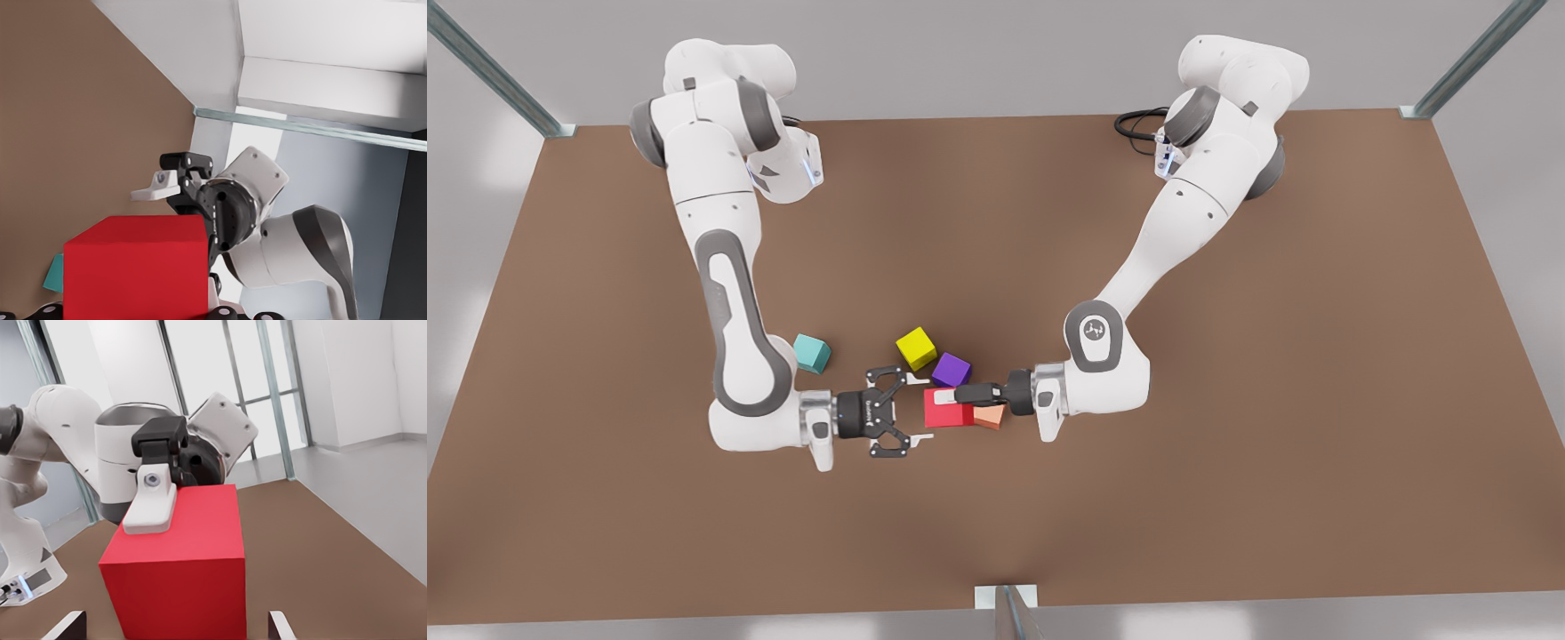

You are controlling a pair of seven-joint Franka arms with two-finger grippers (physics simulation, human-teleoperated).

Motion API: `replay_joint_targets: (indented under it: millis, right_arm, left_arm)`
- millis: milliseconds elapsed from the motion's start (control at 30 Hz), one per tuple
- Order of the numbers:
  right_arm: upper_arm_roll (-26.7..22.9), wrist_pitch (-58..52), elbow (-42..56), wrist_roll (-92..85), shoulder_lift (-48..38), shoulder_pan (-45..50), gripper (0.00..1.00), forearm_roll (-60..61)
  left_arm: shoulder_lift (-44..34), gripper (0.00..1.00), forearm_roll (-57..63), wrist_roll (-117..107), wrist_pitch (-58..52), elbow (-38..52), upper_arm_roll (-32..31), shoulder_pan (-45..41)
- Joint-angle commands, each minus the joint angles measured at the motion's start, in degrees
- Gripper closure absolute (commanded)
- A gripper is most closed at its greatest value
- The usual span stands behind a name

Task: Pick up red wooden cube and pass to hand red wooden cube and place in blue wooden cube

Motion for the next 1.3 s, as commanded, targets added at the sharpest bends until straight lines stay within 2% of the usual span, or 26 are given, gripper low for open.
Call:
replay_joint_targets:
  millis: [0, 533, 567, 600, 633, 667, 800, 833, 900, 1133, 1267]
  right_arm:
    - [0.01, 1.01, 0.22, -3.42, 0.12, 0.24, 0.0, 0.55]
    - [2.12, 3.29, 2.15, -2.89, 1.35, 1.56, 0.0, 4.42]
    - [2.03, 3.29, 2.15, -2.89, 1.35, 1.56, 0.07, 4.42]
    - [2.03, 3.29, 2.15, -2.89, 1.35, 1.56, 0.18, 4.42]
    - [2.03, 3.29, 2.24, -3.16, 1.35, 1.56, 0.36, 4.33]
    - [2.03, 3.29, 2.42, -3.16, 1.44, 1.56, 0.42, 4.24]
    - [2.03, 3.29, 2.59, -2.98, 1.35, 1.47, 0.42, 4.24]
    - [2.03, 3.21, 2.59, -2.89, 1.35, 1.47, 0.42, 4.24]
    - [2.03, 3.21, 2.86, -2.89, 1.35, 1.38, 0.42, 4.24]
    - [1.42, 2.68, 2.68, -2.89, 1.08, 0.59, 0.42, 2.75]
    - [1.42, 1.1, 2.68, -2.89, 1.08, -1.78, 0.42, -1.38]
  left_arm:
    - [-0.1, 0.35, -0.57, 3.21, -0.22, 0.09, -0.03, 0.0]
    - [0.61, 0.35, -0.57, 3.3, -0.22, 0.62, -0.03, -0.44]
    - [0.61, 0.35, -0.57, 3.21, -0.22, 0.62, -0.03, -0.44]
    - [0.78, 0.35, -0.57, 3.3, -0.22, 0.79, -0.03, -0.44]
    - [0.87, 0.35, -0.57, 3.3, -0.22, 0.88, -0.03, -0.44]
    - [0.87, 0.35, -0.57, 3.3, -0.22, 0.79, -0.03, -0.44]
    - [0.78, 0.35, -0.57, 3.21, -0.22, 0.79, -0.03, -0.44]
    - [0.78, 0.26, -0.57, 3.21, -0.31, 0.79, -0.03, -0.44]
    - [0.78, 0.0, -0.57, 3.21, -0.31, 0.79, -0.03, -0.44]
    - [0.34, 0.0, -0.22, 3.03, -1.1, 0.27, -0.03, 1.31]
    - [-1.94, 0.0, 1.89, 2.94, -14.46, -3.34, -0.03, 10.1]
